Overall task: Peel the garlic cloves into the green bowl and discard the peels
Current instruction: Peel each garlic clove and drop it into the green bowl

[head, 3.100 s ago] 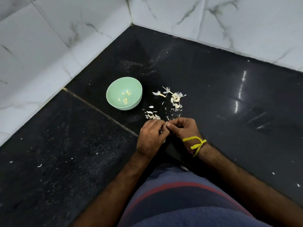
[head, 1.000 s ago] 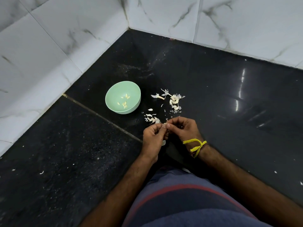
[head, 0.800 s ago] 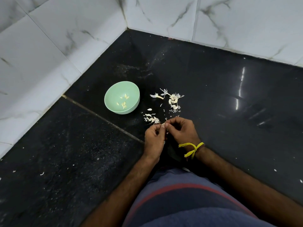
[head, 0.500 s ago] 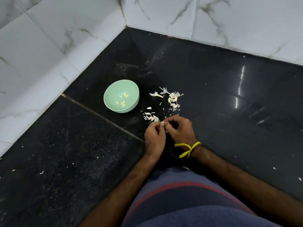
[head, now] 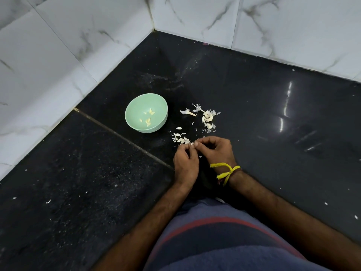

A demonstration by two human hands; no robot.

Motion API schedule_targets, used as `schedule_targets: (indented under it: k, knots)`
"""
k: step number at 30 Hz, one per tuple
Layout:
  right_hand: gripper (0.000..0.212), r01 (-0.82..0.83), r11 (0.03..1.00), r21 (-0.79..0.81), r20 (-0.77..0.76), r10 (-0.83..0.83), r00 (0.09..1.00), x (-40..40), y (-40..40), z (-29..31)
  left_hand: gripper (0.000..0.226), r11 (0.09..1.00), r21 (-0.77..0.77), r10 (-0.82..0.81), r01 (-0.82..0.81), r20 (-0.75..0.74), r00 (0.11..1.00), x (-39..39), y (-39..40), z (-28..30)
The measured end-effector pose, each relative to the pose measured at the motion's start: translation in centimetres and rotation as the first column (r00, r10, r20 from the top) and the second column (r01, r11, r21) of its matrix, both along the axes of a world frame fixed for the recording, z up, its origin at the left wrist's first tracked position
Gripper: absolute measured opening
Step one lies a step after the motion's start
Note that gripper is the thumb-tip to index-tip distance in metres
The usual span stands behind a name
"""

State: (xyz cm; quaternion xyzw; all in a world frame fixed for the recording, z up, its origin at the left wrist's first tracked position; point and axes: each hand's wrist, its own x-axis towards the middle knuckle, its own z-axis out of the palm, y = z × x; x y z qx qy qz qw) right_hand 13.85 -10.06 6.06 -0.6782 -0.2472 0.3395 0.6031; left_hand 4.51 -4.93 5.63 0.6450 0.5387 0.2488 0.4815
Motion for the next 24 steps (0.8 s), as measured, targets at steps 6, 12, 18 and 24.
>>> schedule_targets:
  k: [6, 12, 18, 24]
  knots:
    - [0.011, -0.024, 1.000, -0.009, 0.080, 0.025, 0.997, -0.63, 0.11, -0.25, 0.023, 1.000, 0.026, 0.005, -0.004, -0.043, 0.999, -0.15, -0.09, 0.04]
    - [0.020, 0.006, 0.997, 0.083, -0.065, -0.001, 0.998, -0.40, -0.19, -0.67, 0.026, 0.998, -0.059, 0.022, -0.023, -0.018, 1.000, -0.12, 0.13, 0.32]
    - [0.021, 0.034, 0.993, 0.117, -0.315, 0.004, 0.949, -0.30, -0.61, -0.92, 0.037, 0.976, -0.214, 0.071, -0.049, 0.097, 0.993, -0.02, -0.02, 0.27]
    - [0.018, 0.092, 0.987, 0.129, -0.436, -0.027, 0.899, -0.06, -0.47, -1.01, 0.031, 0.956, -0.292, 0.066, -0.024, 0.138, 0.988, -0.33, 0.19, 0.15]
